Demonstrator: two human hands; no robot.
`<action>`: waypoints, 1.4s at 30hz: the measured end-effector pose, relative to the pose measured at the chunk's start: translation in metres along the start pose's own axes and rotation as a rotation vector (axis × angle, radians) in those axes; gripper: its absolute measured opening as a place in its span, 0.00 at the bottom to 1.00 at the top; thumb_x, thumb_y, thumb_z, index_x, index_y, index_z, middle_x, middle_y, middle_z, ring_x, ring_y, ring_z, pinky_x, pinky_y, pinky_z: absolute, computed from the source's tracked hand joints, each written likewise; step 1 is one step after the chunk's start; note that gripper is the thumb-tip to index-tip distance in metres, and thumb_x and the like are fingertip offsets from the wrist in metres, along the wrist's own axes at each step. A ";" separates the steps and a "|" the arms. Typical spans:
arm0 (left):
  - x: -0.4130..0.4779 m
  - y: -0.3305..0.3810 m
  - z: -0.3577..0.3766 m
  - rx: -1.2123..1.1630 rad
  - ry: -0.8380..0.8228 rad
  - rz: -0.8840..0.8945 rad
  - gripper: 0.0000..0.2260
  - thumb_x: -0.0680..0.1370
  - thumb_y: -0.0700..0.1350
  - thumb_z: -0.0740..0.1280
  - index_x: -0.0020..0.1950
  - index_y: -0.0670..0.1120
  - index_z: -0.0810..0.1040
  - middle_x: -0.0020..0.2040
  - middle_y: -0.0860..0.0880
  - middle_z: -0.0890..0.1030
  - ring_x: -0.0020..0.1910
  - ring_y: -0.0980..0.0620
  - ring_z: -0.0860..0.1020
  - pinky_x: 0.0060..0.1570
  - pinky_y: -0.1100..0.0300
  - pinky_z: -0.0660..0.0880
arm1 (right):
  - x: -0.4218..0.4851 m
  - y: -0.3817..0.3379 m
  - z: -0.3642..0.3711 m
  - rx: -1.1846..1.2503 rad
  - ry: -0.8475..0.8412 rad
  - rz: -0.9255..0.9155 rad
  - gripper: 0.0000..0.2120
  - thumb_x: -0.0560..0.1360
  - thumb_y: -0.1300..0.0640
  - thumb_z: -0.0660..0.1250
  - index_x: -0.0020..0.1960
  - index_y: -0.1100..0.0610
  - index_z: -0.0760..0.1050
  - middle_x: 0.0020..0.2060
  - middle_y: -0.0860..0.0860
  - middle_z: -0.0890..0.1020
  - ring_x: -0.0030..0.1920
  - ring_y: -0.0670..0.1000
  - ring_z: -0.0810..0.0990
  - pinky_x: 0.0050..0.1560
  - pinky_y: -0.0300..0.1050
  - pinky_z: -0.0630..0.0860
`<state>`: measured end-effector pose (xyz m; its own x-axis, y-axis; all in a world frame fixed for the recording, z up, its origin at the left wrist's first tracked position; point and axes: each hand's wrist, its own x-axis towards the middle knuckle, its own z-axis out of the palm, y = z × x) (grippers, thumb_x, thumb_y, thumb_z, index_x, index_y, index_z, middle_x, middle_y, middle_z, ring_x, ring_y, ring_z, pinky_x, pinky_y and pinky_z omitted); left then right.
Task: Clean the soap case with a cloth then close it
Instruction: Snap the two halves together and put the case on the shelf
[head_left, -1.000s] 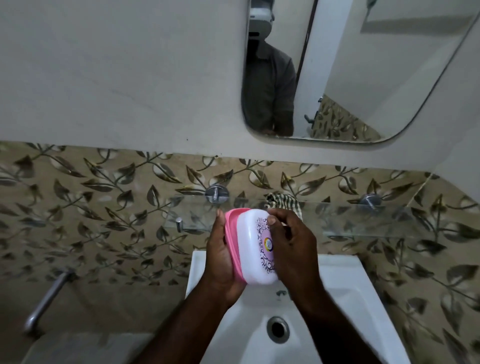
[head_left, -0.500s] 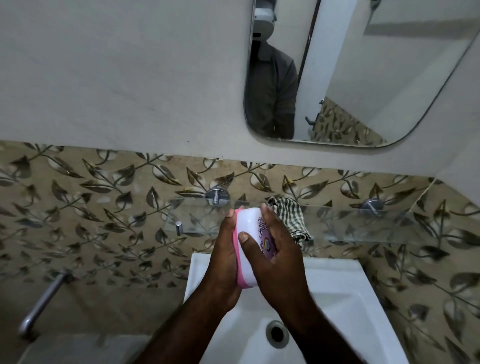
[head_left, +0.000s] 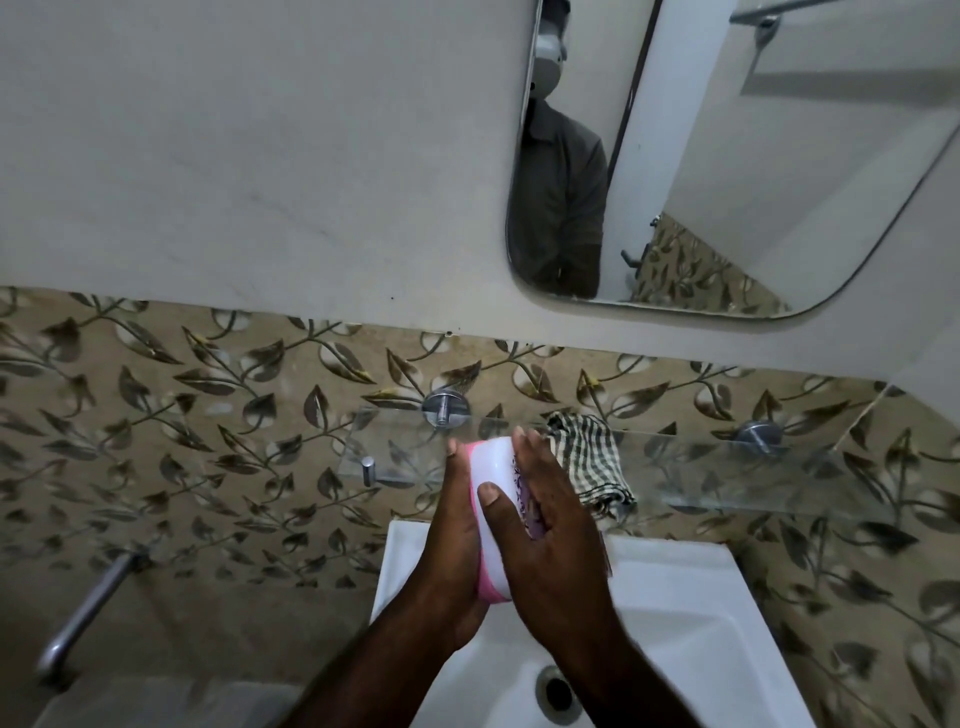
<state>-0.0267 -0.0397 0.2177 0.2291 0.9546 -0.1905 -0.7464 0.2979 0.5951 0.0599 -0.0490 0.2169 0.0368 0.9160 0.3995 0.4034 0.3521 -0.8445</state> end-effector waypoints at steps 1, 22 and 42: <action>-0.001 0.001 0.002 0.006 0.005 0.013 0.32 0.77 0.67 0.54 0.64 0.43 0.79 0.59 0.42 0.83 0.55 0.47 0.83 0.53 0.55 0.80 | 0.000 -0.001 0.002 -0.019 -0.009 -0.028 0.28 0.73 0.38 0.60 0.72 0.40 0.62 0.73 0.39 0.65 0.72 0.34 0.60 0.73 0.40 0.59; 0.050 0.047 -0.026 1.177 0.370 0.550 0.12 0.77 0.50 0.62 0.55 0.47 0.81 0.48 0.49 0.84 0.45 0.56 0.82 0.47 0.58 0.79 | 0.045 0.045 0.009 -0.407 -0.119 -0.197 0.34 0.67 0.42 0.67 0.68 0.61 0.73 0.69 0.62 0.72 0.68 0.61 0.72 0.69 0.47 0.65; 0.062 0.039 -0.036 1.189 0.362 0.730 0.13 0.78 0.52 0.61 0.55 0.48 0.80 0.52 0.52 0.82 0.53 0.52 0.80 0.54 0.58 0.75 | 0.053 0.027 -0.004 -0.484 -0.035 -0.263 0.36 0.69 0.42 0.64 0.73 0.57 0.66 0.75 0.60 0.61 0.76 0.58 0.57 0.74 0.51 0.56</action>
<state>-0.0641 0.0308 0.2012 -0.2727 0.8928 0.3586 0.3693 -0.2470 0.8959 0.0767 0.0081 0.2164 -0.1492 0.8177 0.5560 0.7694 0.4492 -0.4541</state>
